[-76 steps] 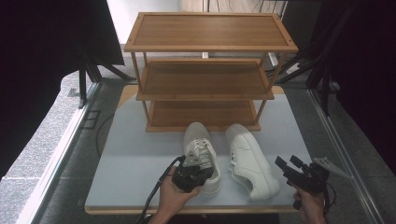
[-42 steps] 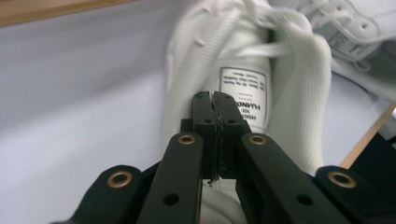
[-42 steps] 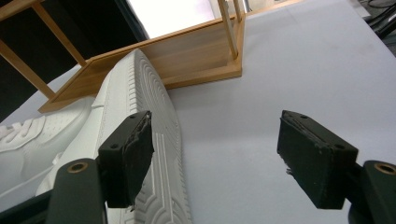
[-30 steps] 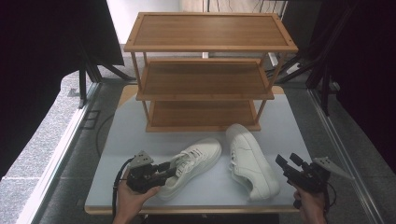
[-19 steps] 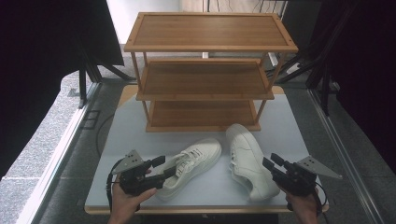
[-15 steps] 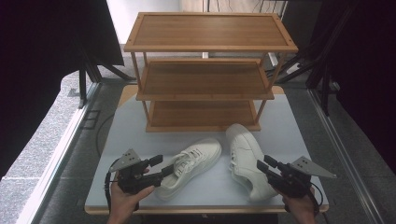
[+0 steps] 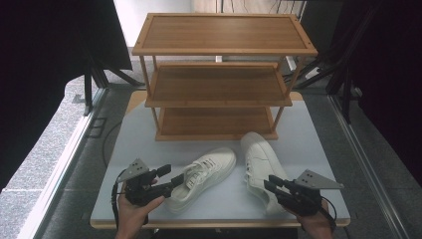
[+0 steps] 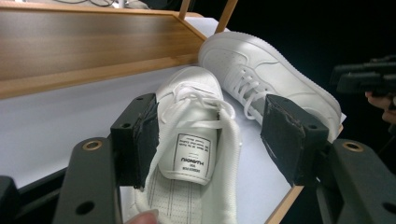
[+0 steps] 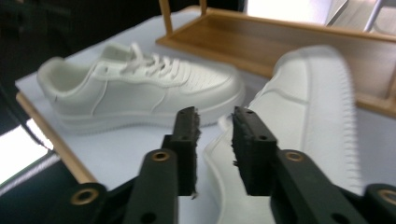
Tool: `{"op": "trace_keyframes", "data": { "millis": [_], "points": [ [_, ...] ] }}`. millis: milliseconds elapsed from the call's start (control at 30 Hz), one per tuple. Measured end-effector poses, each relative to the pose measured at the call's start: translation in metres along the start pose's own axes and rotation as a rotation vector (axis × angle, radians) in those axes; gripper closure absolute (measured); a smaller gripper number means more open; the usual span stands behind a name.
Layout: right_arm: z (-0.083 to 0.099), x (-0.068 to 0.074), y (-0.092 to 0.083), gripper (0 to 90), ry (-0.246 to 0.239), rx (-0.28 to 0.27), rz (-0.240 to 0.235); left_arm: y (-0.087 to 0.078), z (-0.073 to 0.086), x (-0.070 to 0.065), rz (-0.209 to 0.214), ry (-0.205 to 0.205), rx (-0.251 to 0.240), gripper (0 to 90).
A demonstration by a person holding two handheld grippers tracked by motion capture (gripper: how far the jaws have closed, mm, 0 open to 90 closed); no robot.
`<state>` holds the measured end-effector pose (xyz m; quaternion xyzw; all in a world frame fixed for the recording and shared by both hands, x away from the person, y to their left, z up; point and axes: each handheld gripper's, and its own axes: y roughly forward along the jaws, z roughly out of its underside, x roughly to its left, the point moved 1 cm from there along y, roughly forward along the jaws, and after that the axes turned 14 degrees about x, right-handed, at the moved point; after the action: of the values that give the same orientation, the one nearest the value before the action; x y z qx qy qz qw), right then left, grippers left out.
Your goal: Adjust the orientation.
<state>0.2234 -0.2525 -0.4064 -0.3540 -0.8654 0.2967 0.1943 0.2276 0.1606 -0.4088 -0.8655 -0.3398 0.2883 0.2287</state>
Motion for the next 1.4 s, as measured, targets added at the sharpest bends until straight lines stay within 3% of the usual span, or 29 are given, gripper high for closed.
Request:
{"op": "trace_keyframes", "data": {
  "millis": [33,100,233,400,500,600,867,967,1100,1200,1267,1333,1400],
  "points": [
    [0.002,0.004,0.007,78.4,-0.011,0.042,-0.007,0.001,0.000,0.001,0.002,-0.006,0.002,37.2],
    [0.002,0.006,0.010,80.1,-0.016,0.056,-0.012,0.002,0.001,0.002,0.007,-0.017,0.006,37.2],
    [0.005,0.014,0.026,85.1,-0.049,0.140,-0.031,0.003,0.001,0.004,0.017,-0.023,0.013,37.2],
    [0.011,0.011,0.035,87.7,-0.033,0.201,0.061,0.003,0.000,0.008,0.012,-0.046,0.021,37.2],
    [0.015,0.000,0.030,89.7,0.021,0.165,0.034,0.005,-0.001,0.011,0.015,-0.060,0.020,37.2],
    [0.017,-0.007,0.022,89.9,0.051,0.129,0.044,0.007,-0.001,0.012,0.024,-0.070,0.022,37.2],
    [0.024,-0.034,-0.002,89.8,0.155,0.042,0.135,0.014,-0.001,0.012,0.037,-0.073,0.047,37.2],
    [0.031,-0.050,-0.010,89.8,0.217,0.013,0.159,0.015,0.000,0.013,0.040,-0.079,0.052,37.2],
    [0.049,-0.083,-0.022,88.6,0.358,-0.046,0.168,0.016,0.001,0.014,0.047,-0.095,0.057,37.1],
    [0.056,-0.092,-0.025,85.7,0.380,-0.041,0.196,0.017,0.002,0.015,0.048,-0.097,0.063,37.1],
    [0.056,-0.092,-0.028,84.1,0.394,-0.051,0.154,0.017,0.002,0.015,0.049,-0.099,0.065,37.0],
    [0.049,-0.080,-0.028,84.2,0.335,-0.031,0.199,0.018,0.002,0.015,0.047,-0.099,0.069,37.0],
    [0.038,-0.063,-0.027,84.4,0.263,-0.030,0.190,0.019,0.003,0.016,0.048,-0.099,0.074,36.9]
  ]
}}
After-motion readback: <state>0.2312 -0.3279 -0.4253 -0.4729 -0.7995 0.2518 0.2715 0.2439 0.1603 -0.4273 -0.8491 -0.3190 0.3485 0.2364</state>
